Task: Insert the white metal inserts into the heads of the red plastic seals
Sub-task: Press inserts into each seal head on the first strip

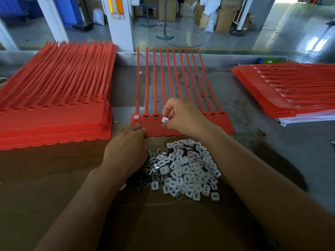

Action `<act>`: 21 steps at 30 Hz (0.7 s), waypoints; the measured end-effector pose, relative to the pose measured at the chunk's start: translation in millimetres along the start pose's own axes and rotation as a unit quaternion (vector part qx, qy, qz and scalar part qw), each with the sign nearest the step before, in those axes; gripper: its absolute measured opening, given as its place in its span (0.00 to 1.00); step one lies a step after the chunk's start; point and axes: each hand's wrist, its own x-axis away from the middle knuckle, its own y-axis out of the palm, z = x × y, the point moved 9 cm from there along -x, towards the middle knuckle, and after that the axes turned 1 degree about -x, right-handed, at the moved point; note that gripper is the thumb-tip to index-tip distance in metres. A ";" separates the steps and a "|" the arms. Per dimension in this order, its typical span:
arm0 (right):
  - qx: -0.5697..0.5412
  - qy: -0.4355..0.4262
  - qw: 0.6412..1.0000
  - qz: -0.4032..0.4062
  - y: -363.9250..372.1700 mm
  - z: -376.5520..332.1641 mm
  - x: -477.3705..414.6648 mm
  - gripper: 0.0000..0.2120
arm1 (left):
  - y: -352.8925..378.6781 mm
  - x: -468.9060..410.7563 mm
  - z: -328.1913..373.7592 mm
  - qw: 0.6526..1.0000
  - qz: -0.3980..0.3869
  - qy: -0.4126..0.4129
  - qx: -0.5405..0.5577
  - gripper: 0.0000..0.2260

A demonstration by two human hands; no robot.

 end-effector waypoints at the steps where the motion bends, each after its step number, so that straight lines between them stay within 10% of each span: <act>1: -0.005 0.004 1.000 0.012 -0.2 1.2 -4.0 0.08 | -0.2 0.2 0.3 1.000 -0.001 -0.001 -0.001 0.13; 21: 0.045 -0.020 0.999 0.016 25.6 -11.9 -42.4 0.12 | -0.9 0.8 0.5 1.000 -0.007 -0.010 0.005 0.14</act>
